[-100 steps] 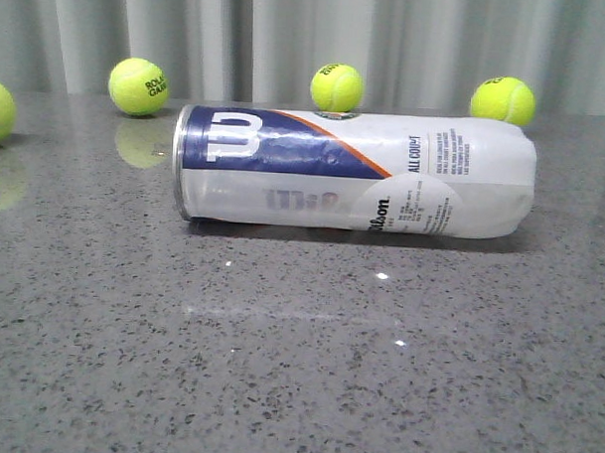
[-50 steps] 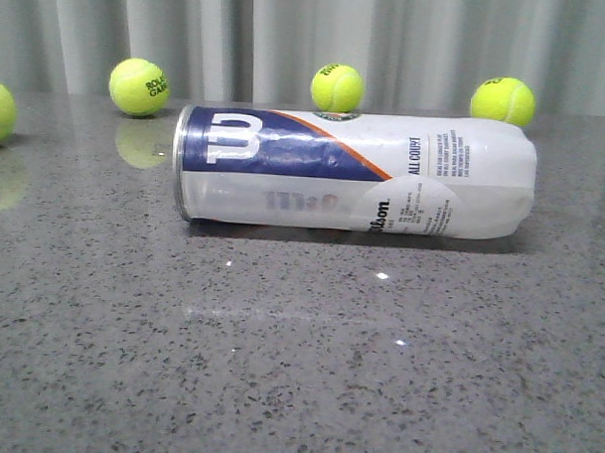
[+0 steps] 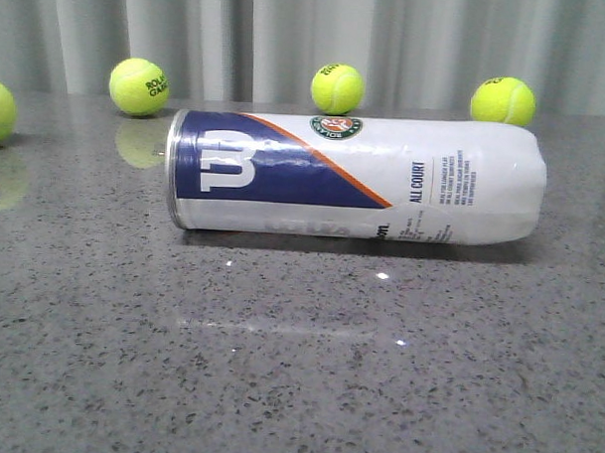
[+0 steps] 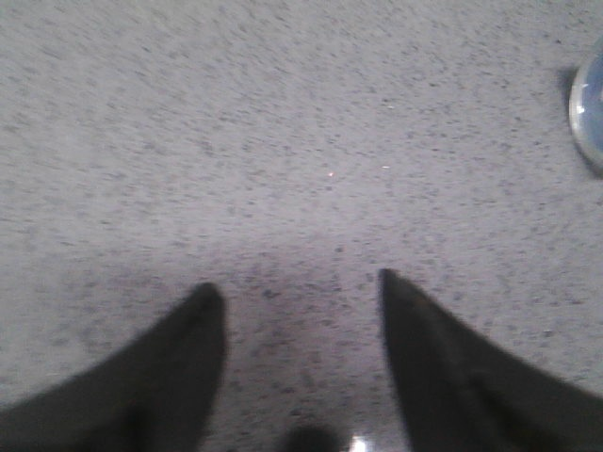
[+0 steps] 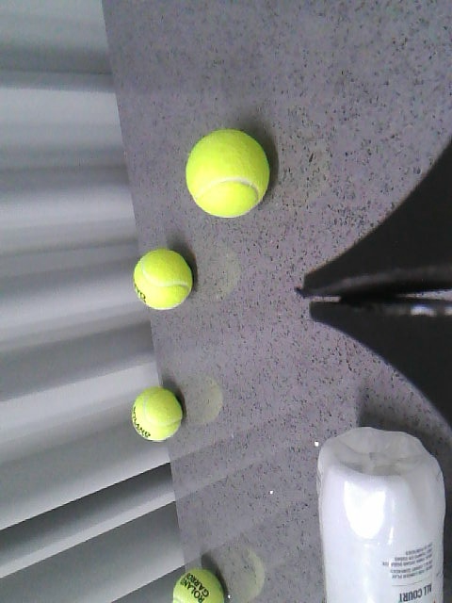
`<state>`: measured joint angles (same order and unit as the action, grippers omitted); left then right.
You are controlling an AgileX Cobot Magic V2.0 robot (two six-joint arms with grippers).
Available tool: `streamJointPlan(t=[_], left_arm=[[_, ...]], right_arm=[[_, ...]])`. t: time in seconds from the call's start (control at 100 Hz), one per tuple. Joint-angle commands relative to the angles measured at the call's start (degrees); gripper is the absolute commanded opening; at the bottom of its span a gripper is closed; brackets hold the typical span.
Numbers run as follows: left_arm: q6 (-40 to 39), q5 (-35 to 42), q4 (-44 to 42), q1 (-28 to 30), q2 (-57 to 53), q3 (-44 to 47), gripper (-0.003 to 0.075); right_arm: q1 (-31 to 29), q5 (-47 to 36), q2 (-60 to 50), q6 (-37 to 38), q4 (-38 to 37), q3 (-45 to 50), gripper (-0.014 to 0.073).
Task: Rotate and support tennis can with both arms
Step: 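Grasp the metal-rimmed end of the can with the left gripper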
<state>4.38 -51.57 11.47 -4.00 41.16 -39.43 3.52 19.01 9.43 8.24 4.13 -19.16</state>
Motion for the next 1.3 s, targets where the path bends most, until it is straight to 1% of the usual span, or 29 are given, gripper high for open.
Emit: streamJointPlan(t=[0.0, 0.1, 0.2, 0.27, 0.39, 0.53, 0.72, 0.83, 1.0, 1.07, 1.1, 1.14, 1.17, 1.22, 1.24, 1.29], left_arm=[[0.4, 1.4, 6.3, -0.5, 4.0, -3.6, 0.0554], [4.6, -0.1, 14.1, -0.5, 8.3, -5.4, 0.0542], [12.3, -2.4, 25.9, -0.5, 12.5, -6.6, 0.0541], [17.1, -4.2, 36.3, -0.5, 15.5, -7.2, 0.0534], [23.9, -9.2, 48.3, -0.5, 21.0, -7.6, 0.0525], [26.7, -14.7, 54.2, -0.5, 27.1, -7.6, 0.0525], [27.0, -21.6, 59.7, -0.7, 35.6, -7.6, 0.0525], [27.5, -21.7, 61.4, -3.0, 39.6, -7.6, 0.0525], [31.6, -21.7, 70.6, -8.5, 45.1, -7.6, 0.0517], [33.8, -21.7, 74.5, -10.5, 46.7, -7.6, 0.047], [34.5, -21.7, 75.8, -11.0, 47.2, -7.6, 0.0441], [35.0, -21.7, 77.3, -11.7, 47.6, -7.6, 0.0384], [35.5, -21.7, 77.9, -11.9, 47.6, -7.6, 0.0335], [35.6, -21.7, 78.7, -12.0, 47.6, -7.6, 0.0221], [35.6, -21.7, 79.1, -12.0, 47.6, -7.6, 0.019], [35.9, -21.7, 79.9, -12.0, 47.5, -7.6, 0.0065]], right_arm=[[-0.4, -4.4, 0.6, -0.7, -0.4, -1.5, -0.0066], [-0.4, -4.4, 0.6, -0.7, -0.4, -1.5, -0.0066], [-0.4, -4.4, 0.6, -0.7, -0.4, -1.5, -0.0066], [-0.4, -4.4, 0.6, -0.7, -0.4, -1.5, -0.0066], [-0.4, -4.4, 0.6, -0.7, -0.4, -1.5, -0.0066], [-0.4, -4.4, 0.6, -0.7, -0.4, -1.5, -0.0066], [-0.4, -4.4, 0.6, -0.7, -0.4, -1.5, -0.0066], [-0.4, -4.4, 0.6, -0.7, -0.4, -1.5, -0.0066], [-0.4, -4.4, 0.6, -0.7, -0.4, -1.5, -0.0066], [-0.4, -4.4, 0.6, -0.7, -0.4, -1.5, -0.0066], [-0.4, -4.4, 0.6, -0.7, -0.4, -1.5, -0.0066], [-0.4, -4.4, 0.6, -0.7, -0.4, -1.5, -0.0066], [-0.4, -4.4, 0.6, -0.7, -0.4, -1.5, -0.0066], [-0.4, -4.4, 0.6, -0.7, -0.4, -1.5, -0.0066], [-0.4, -4.4, 0.6, -0.7, -0.4, -1.5, -0.0066], [-0.4, -4.4, 0.6, -0.7, -0.4, -1.5, -0.0066]])
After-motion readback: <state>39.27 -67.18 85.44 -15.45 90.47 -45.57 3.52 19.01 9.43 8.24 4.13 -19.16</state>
